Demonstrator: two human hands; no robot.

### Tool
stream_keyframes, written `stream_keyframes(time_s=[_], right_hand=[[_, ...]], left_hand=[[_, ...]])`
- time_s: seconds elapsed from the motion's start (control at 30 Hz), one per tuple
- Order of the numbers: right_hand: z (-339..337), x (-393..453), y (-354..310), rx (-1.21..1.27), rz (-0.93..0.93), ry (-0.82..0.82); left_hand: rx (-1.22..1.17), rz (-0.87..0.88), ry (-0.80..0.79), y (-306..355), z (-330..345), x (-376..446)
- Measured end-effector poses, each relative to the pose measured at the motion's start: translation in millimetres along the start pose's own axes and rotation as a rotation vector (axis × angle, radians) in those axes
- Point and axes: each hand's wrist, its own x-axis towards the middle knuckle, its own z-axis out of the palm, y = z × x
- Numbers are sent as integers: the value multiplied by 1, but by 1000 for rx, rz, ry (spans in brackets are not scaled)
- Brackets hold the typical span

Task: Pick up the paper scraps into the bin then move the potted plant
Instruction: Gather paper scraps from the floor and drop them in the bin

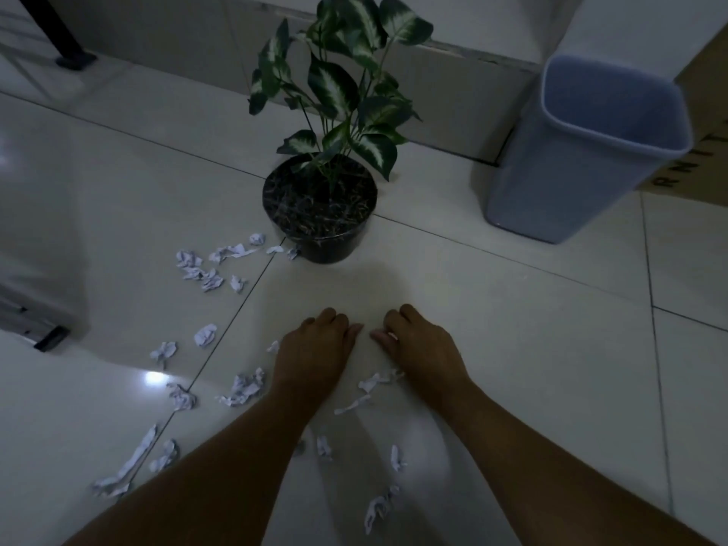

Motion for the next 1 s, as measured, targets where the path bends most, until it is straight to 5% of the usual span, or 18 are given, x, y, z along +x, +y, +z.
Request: stream_keyframes(time_s=[0.2, 0.5, 0.8, 1.0], right_hand=[[-27, 12, 1, 352, 308, -138], [-87, 0, 13, 665, 687, 58], [-186, 24, 44, 598, 703, 630], [-257, 85, 91, 515, 545, 807]], left_hand=[[-214, -135, -109, 4, -11, 8], [-504, -176, 53, 53, -52, 31], [-803, -94, 249, 143, -109, 99], [-816, -19, 352, 199, -151, 175]])
